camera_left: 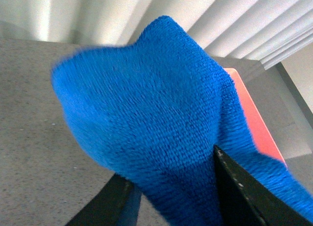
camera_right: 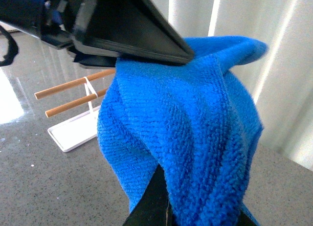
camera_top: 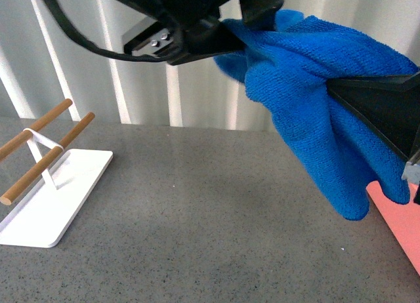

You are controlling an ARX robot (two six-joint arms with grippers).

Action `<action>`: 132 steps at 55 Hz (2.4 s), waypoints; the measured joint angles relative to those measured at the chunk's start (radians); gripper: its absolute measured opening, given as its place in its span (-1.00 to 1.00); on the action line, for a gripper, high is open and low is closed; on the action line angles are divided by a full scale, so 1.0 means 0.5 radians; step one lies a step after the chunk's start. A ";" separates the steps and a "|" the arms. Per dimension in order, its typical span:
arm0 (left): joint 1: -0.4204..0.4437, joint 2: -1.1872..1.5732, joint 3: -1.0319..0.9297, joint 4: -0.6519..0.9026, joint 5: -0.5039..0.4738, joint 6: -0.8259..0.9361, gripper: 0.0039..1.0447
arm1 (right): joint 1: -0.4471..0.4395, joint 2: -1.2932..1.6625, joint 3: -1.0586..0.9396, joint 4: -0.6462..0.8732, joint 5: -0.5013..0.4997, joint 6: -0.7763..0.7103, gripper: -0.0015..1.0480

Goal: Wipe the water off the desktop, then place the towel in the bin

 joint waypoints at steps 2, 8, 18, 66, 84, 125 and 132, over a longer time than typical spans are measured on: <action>0.035 -0.025 -0.031 0.011 0.003 0.018 -0.08 | -0.014 -0.003 0.004 -0.009 0.005 0.008 -0.93; 0.173 -0.108 -0.169 0.061 0.028 0.068 0.23 | -0.071 -0.004 0.023 -0.048 0.048 0.051 -0.93; 0.474 -0.324 -0.537 0.102 0.189 0.247 0.80 | -0.138 0.027 0.072 -0.146 0.100 0.099 -0.93; 1.394 -2.132 -2.026 0.650 0.025 0.876 -0.28 | -0.021 -0.016 0.080 -0.309 0.272 0.060 -0.93; 1.169 -2.418 -2.206 0.534 -0.190 0.853 -0.93 | 0.065 -0.143 0.106 -0.462 0.388 0.060 -0.93; 0.909 -2.898 -2.335 0.243 -0.438 0.853 -0.93 | 0.031 -0.184 0.134 -0.528 0.428 0.038 -0.93; 0.909 -3.011 -2.335 0.127 -0.438 0.853 -0.93 | 0.031 -0.184 0.134 -0.529 0.428 0.038 -0.93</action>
